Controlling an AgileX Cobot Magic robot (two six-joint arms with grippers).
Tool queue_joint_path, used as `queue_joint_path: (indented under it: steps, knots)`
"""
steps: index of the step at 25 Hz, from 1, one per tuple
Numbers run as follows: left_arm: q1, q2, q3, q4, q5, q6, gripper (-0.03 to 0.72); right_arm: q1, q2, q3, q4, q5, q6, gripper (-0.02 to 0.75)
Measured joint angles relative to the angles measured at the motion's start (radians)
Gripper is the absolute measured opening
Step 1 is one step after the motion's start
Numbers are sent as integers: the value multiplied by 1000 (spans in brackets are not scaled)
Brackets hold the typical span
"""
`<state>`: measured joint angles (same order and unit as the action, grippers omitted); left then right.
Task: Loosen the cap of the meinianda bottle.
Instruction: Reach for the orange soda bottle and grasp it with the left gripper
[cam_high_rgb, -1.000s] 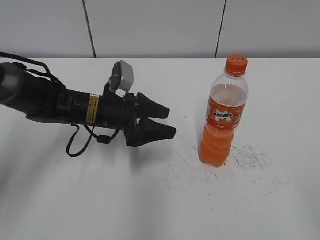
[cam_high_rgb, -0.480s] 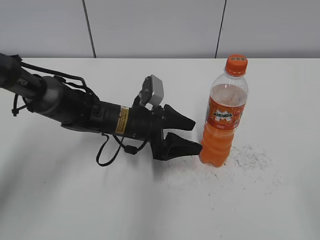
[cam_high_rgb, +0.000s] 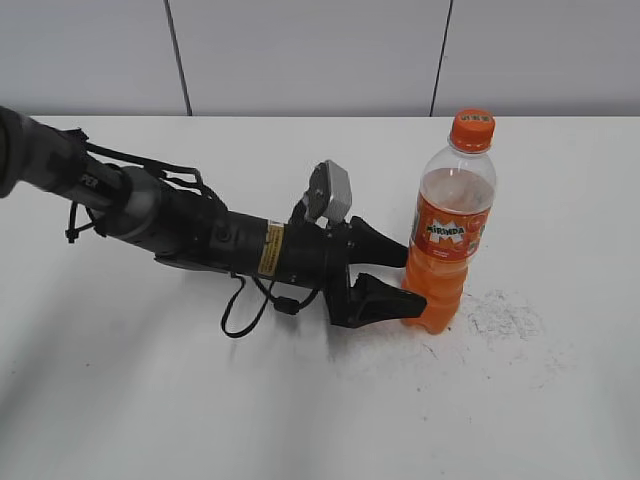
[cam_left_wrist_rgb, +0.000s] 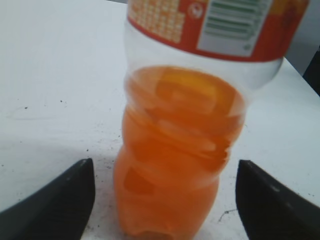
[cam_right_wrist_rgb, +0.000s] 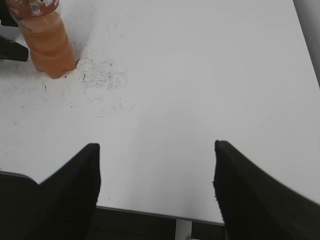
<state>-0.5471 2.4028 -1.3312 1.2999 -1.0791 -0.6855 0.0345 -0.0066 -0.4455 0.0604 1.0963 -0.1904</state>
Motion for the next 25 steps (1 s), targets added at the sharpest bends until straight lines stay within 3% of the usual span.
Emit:
queue_joint_path:
  steps: [25]
  knots:
    - [-71,81,-129,-33,-19,0,688,0,0,0,0,0,0,523]
